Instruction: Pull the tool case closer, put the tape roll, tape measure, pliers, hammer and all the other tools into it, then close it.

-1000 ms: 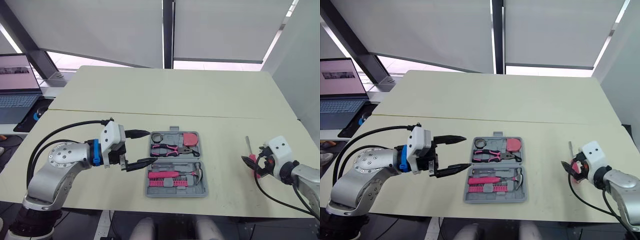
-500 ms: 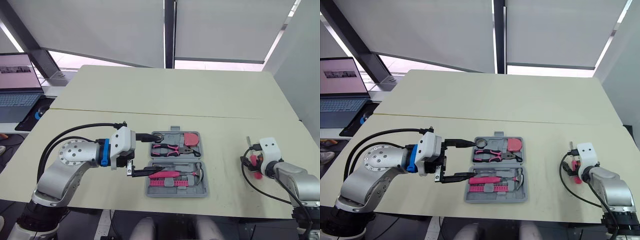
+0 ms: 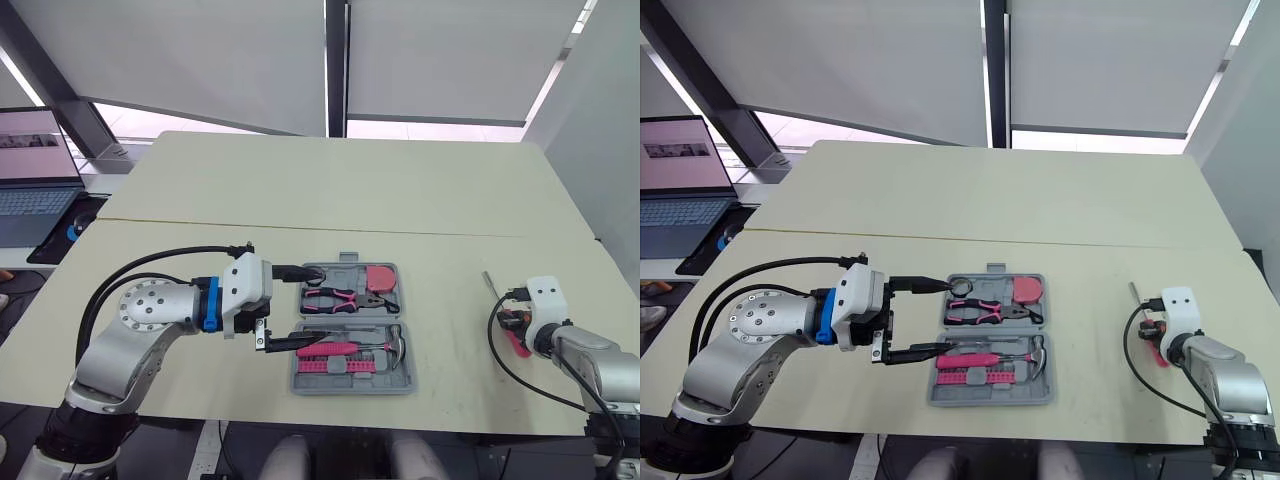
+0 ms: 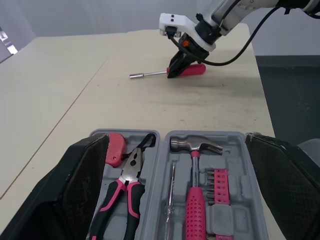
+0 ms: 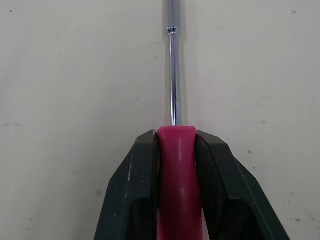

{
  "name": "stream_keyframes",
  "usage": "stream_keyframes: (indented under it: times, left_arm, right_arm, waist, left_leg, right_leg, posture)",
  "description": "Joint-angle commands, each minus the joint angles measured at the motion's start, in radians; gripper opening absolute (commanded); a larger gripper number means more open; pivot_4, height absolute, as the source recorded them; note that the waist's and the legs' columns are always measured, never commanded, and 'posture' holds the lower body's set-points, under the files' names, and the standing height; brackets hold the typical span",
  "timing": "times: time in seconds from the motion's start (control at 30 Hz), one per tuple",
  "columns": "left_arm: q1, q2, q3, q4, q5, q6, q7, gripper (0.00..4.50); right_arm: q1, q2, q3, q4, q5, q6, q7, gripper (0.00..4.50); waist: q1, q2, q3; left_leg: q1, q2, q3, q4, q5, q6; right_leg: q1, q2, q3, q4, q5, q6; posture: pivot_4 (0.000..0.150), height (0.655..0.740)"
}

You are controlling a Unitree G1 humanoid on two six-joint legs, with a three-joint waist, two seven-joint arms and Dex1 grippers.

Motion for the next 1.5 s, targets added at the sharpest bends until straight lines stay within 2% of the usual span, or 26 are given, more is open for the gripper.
stream_keyframes:
  times: [0.03, 0.2, 0.33, 0.5, 0.8, 0.97, 1.27, 1.33, 1.5]
  left_arm:
    - [-0.003, 0.006, 0.005, -0.013, 0.011, -0.018, 0.006, 4.5]
    - [0.014, 0.014, 0.005, -0.026, 0.025, -0.024, 0.006, 4.5]
    - [0.031, 0.015, 0.0, -0.046, 0.029, -0.019, 0.01, 4.5]
    - [0.032, 0.015, -0.012, -0.062, 0.031, -0.01, 0.015, 4.5]
    - [0.014, 0.019, -0.027, -0.058, 0.035, -0.01, 0.007, 4.5]
    - [0.014, 0.014, -0.039, -0.06, 0.042, -0.011, 0.015, 4.5]
    - [0.036, 0.017, -0.04, -0.067, 0.05, -0.016, 0.028, 4.5]
    - [0.039, 0.018, -0.041, -0.064, 0.057, -0.02, 0.03, 4.5]
    - [0.057, 0.02, -0.041, -0.072, 0.07, -0.023, 0.035, 4.5]
  right_arm:
    - [0.005, 0.002, -0.009, -0.046, 0.014, 0.004, 0.005, 0.8]
    - [0.028, 0.074, -0.036, -0.213, 0.057, 0.095, -0.045, 0.8]
    - [0.127, 0.266, -0.041, -0.486, 0.097, 0.244, -0.172, 0.8]
    - [0.239, 0.414, 0.008, -0.634, 0.076, 0.289, -0.268, 0.8]
    - [0.264, 0.489, 0.064, -0.61, 0.053, 0.222, -0.323, 0.8]
    - [0.217, 0.495, 0.087, -0.551, 0.036, 0.183, -0.337, 0.8]
    - [0.224, 0.501, 0.113, -0.509, 0.022, 0.155, -0.342, 0.8]
    - [0.228, 0.518, 0.101, -0.51, 0.029, 0.156, -0.351, 1.53]
    - [0.229, 0.555, 0.063, -0.557, 0.046, 0.168, -0.376, 2.65]
  waist:
    - [-0.002, 0.0, 0.0]
    - [-0.007, 0.0, 0.0]
    - [-0.007, 0.0, 0.0]
    - [-0.006, 0.002, 0.001]
    - [-0.01, 0.003, 0.001]
    - [-0.011, 0.003, 0.002]
    - [-0.011, 0.003, 0.002]
    - [-0.011, 0.003, 0.002]
    - [-0.011, 0.003, 0.002]
  left_leg:
    - [0.0, 0.0, 0.0, 0.0, 0.0, 0.0]
    - [0.0, 0.0, 0.0, 0.0, 0.0, 0.0]
    - [-0.001, 0.001, -0.003, -0.001, 0.0, 0.0]
    - [-0.001, -0.002, -0.002, -0.001, 0.0, 0.0]
    - [0.0, 0.0, -0.003, -0.001, 0.0, 0.0]
    - [0.0, 0.0, -0.002, -0.001, 0.0, 0.0]
    - [0.0, 0.0, -0.002, -0.002, 0.0, 0.0]
    - [0.0, 0.0, -0.003, -0.002, 0.0, 0.0]
    - [0.0, 0.0, -0.003, -0.002, 0.0, 0.0]
  right_leg:
    - [0.0, 0.0, 0.0, 0.0, 0.0, 0.0]
    - [0.0, 0.0, 0.0, 0.0, 0.0, 0.0]
    - [-0.001, 0.0, -0.001, 0.0, 0.0, 0.0]
    - [-0.001, -0.001, 0.0, 0.0, -0.001, 0.0]
    - [-0.001, 0.001, 0.0, 0.001, -0.001, 0.0]
    - [-0.002, 0.001, 0.0, 0.0, -0.001, 0.0]
    - [-0.002, 0.001, 0.0, 0.0, -0.001, 0.0]
    - [-0.002, 0.001, 0.0, 0.001, -0.001, 0.0]
    - [-0.002, 0.001, 0.0, 0.001, -0.001, 0.0]
  posture:
    - [0.15, 0.74]
    - [0.15, 0.74]
    - [0.15, 0.74]
    - [0.15, 0.74]
    - [0.15, 0.74]
    - [0.15, 0.74]
    - [0.15, 0.74]
    - [0.15, 0.74]
    - [0.15, 0.74]
